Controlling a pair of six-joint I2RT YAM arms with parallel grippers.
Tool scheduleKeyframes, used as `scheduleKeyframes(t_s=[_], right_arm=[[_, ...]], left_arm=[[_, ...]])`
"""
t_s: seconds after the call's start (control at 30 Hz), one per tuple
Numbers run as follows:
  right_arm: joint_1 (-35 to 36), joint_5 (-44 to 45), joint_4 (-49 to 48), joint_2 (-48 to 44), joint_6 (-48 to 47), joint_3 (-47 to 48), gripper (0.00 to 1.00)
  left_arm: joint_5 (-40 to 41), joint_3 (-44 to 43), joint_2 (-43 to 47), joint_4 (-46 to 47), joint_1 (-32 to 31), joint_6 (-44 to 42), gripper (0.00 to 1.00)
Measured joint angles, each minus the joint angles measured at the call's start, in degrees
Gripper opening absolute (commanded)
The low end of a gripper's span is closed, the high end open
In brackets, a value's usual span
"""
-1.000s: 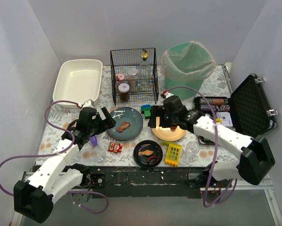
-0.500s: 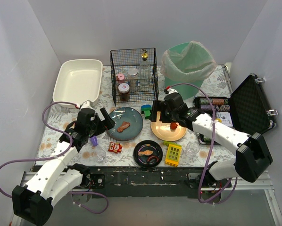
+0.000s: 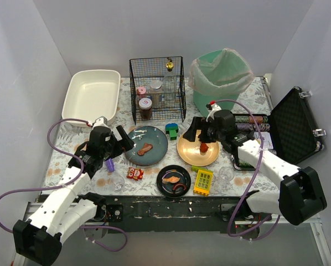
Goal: Clear the kitchen counter
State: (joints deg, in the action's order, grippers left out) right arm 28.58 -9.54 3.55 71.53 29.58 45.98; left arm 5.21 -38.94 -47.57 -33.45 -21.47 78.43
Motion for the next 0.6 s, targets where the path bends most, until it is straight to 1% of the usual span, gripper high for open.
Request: scheduleKeyframes(t_s=[0.07, 0.13, 0.17, 0.2, 0.3, 0.43, 0.57, 0.6], right_arm=[[0.4, -1.0, -0.5, 0.0, 0.5, -2.0, 0.98], [0.5, -1.0, -0.3, 0.0, 0.4, -1.9, 0.97], [0.5, -0.5, 0.4, -0.1, 0.2, -1.2, 0.94], [0.5, 0.4, 1.9, 0.0, -0.3, 0.0, 0.94], [0.5, 4.0, 5.2, 0.7, -3.5, 4.6, 0.98], [0.4, 9.1, 5.7, 0.9, -6.9, 6.7, 0.95], [0.6, 8.9, 7.3, 4.9, -6.5, 8.5, 0.92], [1.5, 8.8, 7.2, 6.1, -5.7, 8.7, 0.92]], left_arm=[[0.2, -0.6, 0.0, -0.1, 0.0, 0.0, 0.98], [0.4, -1.0, 0.0, -0.2, 0.0, 0.0, 0.98], [0.4, -1.2, 0.0, -0.2, 0.0, 0.0, 0.98], [0.4, -1.3, 0.0, -0.2, 0.0, 0.0, 0.98], [0.4, -1.3, 0.0, -0.5, 0.0, 0.0, 0.98], [0.6, -1.3, 0.0, -0.9, 0.0, 0.0, 0.98], [0.8, -1.3, 0.0, -0.9, 0.0, 0.0, 0.98], [0.8, -1.3, 0.0, -0.9, 0.0, 0.0, 0.98]])
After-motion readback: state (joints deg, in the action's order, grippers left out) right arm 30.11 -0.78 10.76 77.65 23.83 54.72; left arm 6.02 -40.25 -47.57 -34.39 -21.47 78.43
